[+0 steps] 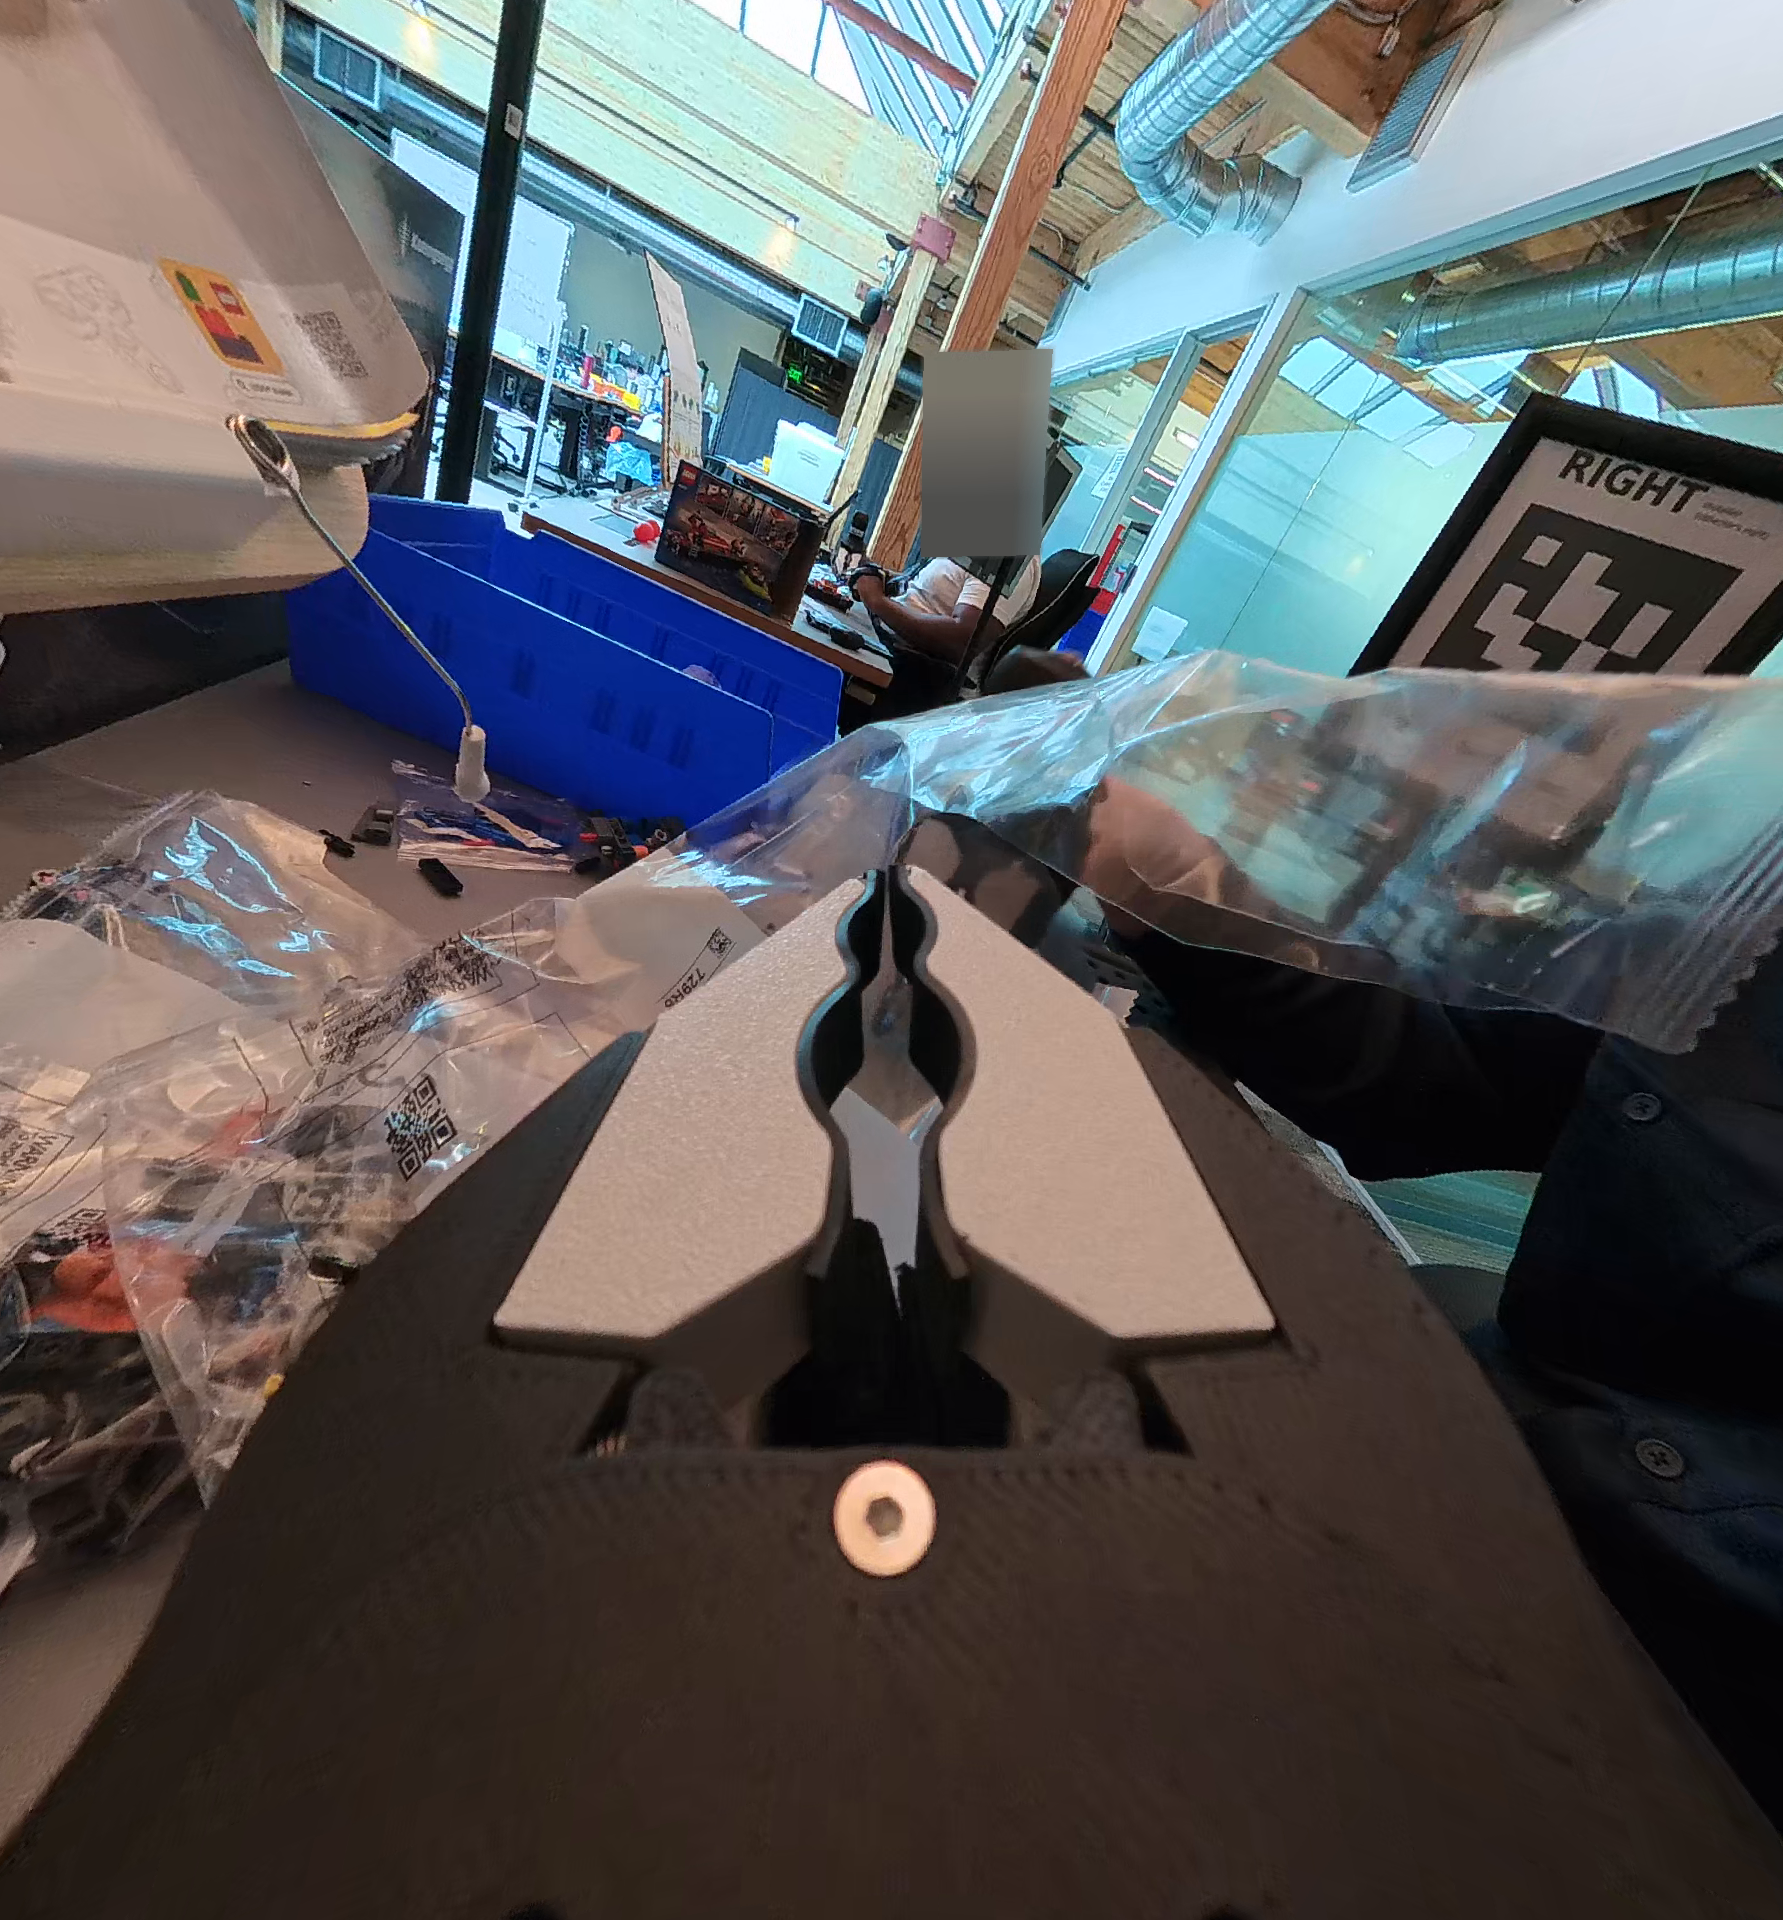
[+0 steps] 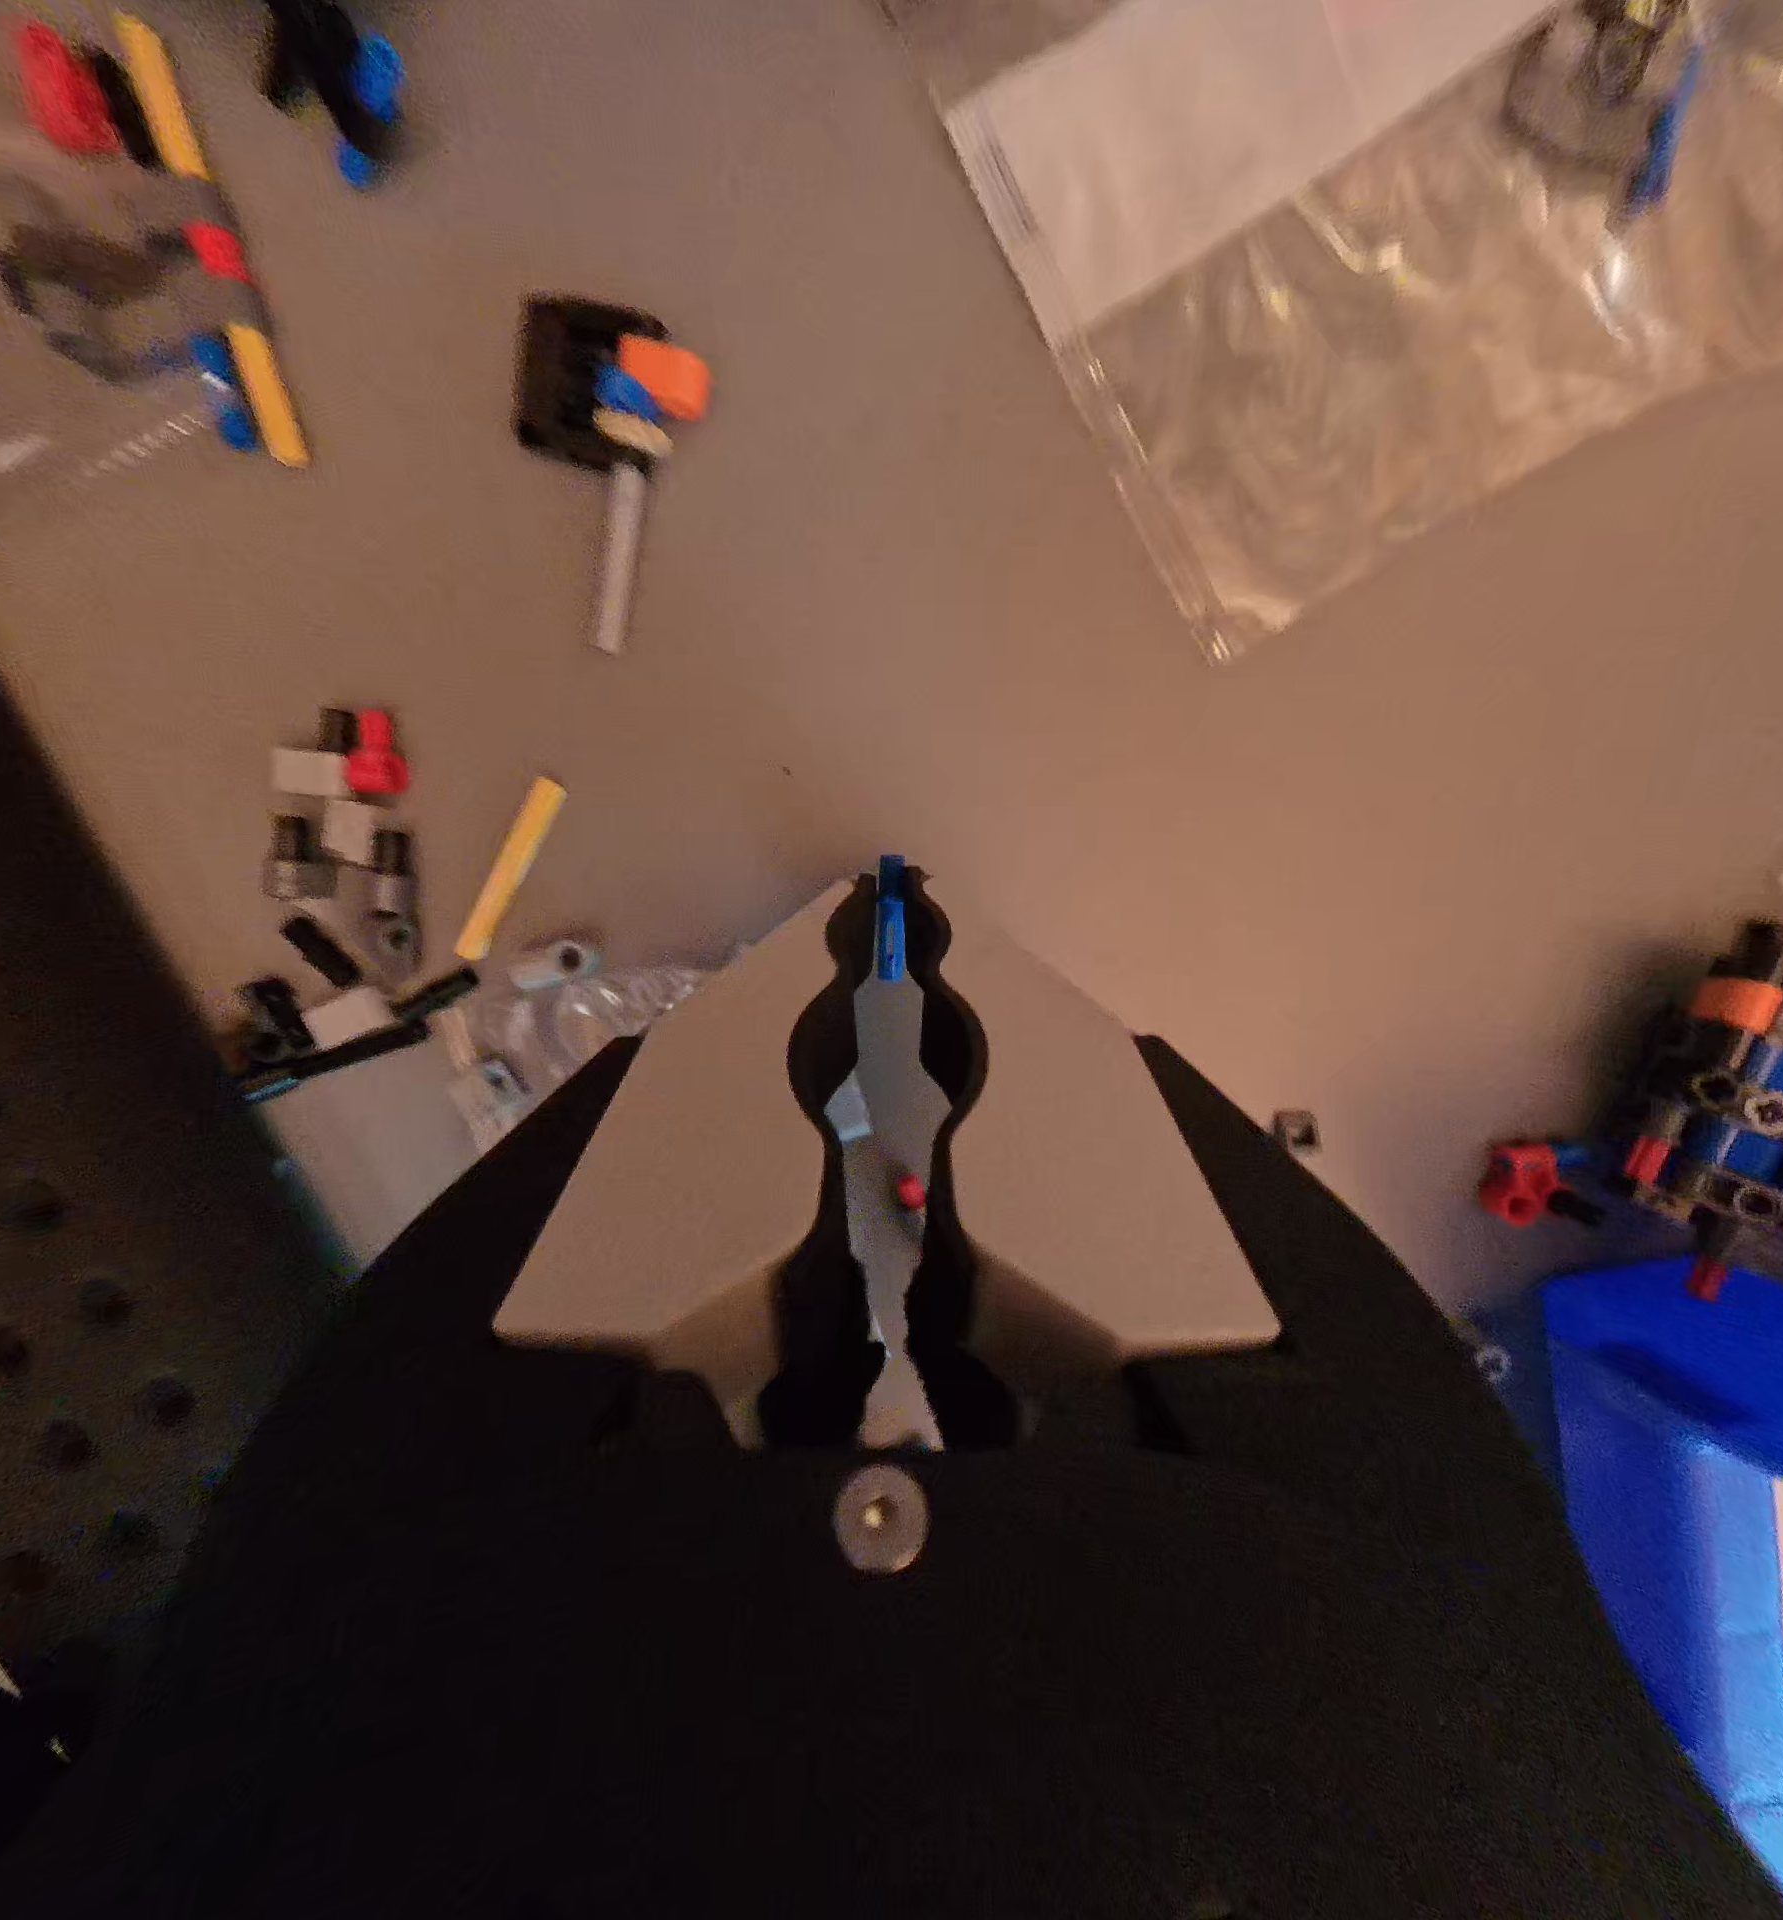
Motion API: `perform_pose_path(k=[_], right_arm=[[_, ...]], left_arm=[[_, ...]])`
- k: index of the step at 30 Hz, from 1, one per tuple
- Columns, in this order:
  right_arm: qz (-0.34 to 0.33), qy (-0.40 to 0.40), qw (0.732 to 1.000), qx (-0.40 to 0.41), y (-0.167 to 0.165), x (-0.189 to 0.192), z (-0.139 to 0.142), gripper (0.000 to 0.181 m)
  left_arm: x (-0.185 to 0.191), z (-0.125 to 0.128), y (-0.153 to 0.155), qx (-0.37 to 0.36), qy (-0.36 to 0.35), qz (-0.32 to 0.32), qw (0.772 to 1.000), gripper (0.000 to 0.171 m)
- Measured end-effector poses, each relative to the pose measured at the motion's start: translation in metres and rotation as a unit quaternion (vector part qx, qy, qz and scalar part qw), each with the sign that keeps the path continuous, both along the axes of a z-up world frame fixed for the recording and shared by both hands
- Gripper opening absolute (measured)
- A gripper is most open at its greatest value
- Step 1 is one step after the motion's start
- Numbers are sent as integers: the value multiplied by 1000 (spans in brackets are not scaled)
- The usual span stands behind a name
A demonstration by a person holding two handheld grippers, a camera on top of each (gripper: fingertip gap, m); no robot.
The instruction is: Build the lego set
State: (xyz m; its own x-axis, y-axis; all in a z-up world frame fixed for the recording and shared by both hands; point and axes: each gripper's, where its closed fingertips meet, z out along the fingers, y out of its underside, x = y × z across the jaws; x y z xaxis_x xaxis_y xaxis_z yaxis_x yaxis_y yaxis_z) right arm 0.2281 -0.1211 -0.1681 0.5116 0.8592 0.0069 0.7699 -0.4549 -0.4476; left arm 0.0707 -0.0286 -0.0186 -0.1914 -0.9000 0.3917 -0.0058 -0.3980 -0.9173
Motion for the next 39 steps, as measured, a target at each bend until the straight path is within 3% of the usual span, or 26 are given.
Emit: perform_pose_path(k=[8,11,13,18,22,28,39], right_arm=[[68,133,977,154,26,-101,92,2],[60,110,974,188,46,-121,97,19],[55,81,977,188,50,-120,91,20],[15,92,979,182,41,-84,94,15],[-39,25,993,106,19,-13,58,16],[-122,-45,991,18,-15,76,10,16],[-103,-24,994,-17,-24,75,-11,12]], left_arm=[[2,-3,-1,0,5,-3,1000,0],[2,-2,-1,1,5,-3,1000,0],[1,-2,-1,1,4,-2,1000,0],[1,-1,0,1,3,-3,1000,0],[2,-2,-1,1,4,-4,1000,0],[5,-4,-3,0,8,-5,1000,0],[5,-9,-1,-3,15,-5,1000,0]])
